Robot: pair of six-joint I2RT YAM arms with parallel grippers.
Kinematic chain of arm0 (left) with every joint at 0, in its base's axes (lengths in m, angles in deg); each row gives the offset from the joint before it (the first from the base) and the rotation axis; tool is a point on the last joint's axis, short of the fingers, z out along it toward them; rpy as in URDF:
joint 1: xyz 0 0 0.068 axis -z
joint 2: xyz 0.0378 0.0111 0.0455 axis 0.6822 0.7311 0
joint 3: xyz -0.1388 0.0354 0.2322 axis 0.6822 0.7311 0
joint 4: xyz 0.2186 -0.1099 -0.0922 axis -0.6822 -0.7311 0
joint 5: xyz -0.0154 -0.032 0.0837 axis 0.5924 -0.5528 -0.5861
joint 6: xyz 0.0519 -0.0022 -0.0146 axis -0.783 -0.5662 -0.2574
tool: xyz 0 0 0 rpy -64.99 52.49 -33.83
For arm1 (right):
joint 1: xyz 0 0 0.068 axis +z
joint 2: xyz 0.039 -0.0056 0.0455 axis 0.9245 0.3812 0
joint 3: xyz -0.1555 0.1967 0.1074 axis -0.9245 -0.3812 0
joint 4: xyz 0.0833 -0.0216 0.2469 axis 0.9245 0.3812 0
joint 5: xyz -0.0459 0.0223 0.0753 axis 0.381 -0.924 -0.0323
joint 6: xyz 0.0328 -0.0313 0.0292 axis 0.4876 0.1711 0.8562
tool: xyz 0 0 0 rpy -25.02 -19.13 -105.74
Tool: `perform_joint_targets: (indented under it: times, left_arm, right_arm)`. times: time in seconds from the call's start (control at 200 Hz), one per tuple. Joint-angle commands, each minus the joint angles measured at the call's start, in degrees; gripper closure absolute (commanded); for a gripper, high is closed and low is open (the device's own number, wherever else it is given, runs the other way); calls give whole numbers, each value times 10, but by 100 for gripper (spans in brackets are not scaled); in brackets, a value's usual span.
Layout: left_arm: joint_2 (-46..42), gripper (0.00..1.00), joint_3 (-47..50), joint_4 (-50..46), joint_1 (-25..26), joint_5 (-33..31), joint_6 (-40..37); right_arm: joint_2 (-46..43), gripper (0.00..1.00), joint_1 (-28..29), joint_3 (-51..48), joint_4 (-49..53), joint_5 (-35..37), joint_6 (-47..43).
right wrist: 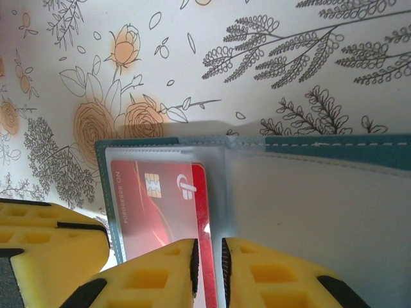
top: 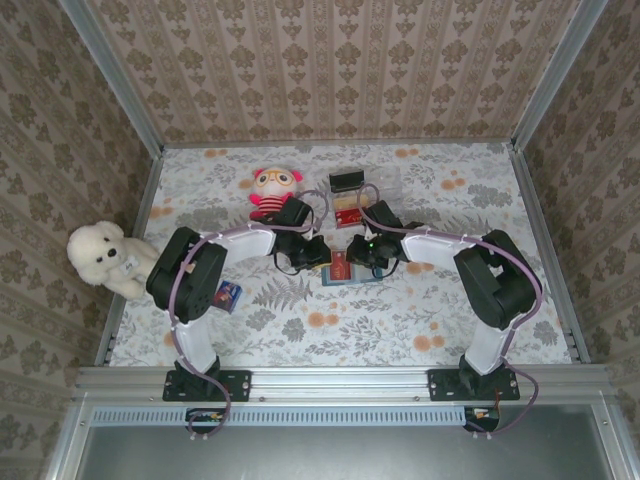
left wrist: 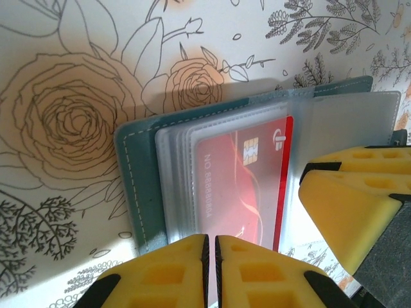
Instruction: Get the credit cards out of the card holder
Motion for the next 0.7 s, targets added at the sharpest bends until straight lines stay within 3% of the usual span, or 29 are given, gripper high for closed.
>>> perform_joint_targets:
  times: [0.0,0.52,0.69]
  left_arm:
    - [14,86,-15,-6,4,-4,-3]
    - [36,86,-11,-38,-1,-15,-14]
    - [42,87,-19,-73,-7,-20,-55]
  right_arm:
    - [15,81,-3,4,-9,-22,-11]
    - [24,84,-11,-13,-46,-85,-30]
    - [10,85,-20,-33,-69,-100,-35]
